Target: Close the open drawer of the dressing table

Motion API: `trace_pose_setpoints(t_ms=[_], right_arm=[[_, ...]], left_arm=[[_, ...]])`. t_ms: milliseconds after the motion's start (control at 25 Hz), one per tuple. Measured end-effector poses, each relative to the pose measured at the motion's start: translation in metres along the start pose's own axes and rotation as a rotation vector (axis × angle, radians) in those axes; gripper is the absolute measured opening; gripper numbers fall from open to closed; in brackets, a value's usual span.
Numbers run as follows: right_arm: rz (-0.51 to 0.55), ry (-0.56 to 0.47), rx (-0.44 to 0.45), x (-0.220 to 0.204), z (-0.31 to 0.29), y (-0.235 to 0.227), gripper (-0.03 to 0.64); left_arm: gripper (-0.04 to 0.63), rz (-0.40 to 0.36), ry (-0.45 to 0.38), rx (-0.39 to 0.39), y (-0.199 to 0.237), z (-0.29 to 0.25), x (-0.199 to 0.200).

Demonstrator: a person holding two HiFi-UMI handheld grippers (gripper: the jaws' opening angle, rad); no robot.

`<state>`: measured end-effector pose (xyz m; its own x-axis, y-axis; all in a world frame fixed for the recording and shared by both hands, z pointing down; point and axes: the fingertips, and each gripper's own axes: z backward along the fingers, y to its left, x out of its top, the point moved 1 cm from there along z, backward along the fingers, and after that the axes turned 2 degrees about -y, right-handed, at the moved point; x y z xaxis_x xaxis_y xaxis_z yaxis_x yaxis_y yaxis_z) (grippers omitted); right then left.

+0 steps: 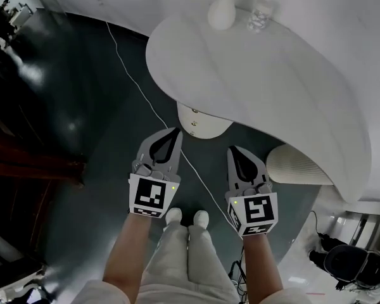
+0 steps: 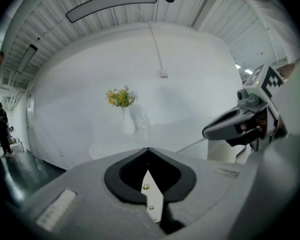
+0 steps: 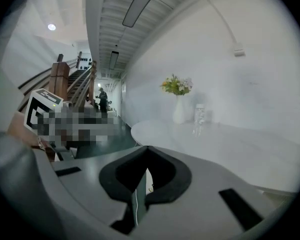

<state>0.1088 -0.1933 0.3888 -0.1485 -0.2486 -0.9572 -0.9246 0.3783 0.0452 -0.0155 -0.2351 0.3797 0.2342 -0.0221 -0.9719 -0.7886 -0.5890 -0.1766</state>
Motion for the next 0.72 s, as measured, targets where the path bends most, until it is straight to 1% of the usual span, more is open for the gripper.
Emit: trace_pose_setpoints(t_ms=[160,280,520,720], right_arm=[[0.037,-0.012,0.015,0.029,0.015,-0.002,-0.003],[0.055,-0.025,0.009,0.048,0.023,-0.007,-0.003],[0.072,-0.052,-0.007,0.080,0.034,-0.018,-0.003],[0.101,-0.071,-0.004,0.104,0.050,-0.016,-0.003]], left_arm=[[0.017,-0.024,-0.022,0.000,0.005,0.006,0.032],[0.017,-0.037,-0.032,-0.002,0.005,0.007,0.052],[0.017,-0.048,-0.057,0.006,0.003,0.008,0.085],[0.017,-0.052,-0.080,0.002,-0.001,0.020,0.112]])
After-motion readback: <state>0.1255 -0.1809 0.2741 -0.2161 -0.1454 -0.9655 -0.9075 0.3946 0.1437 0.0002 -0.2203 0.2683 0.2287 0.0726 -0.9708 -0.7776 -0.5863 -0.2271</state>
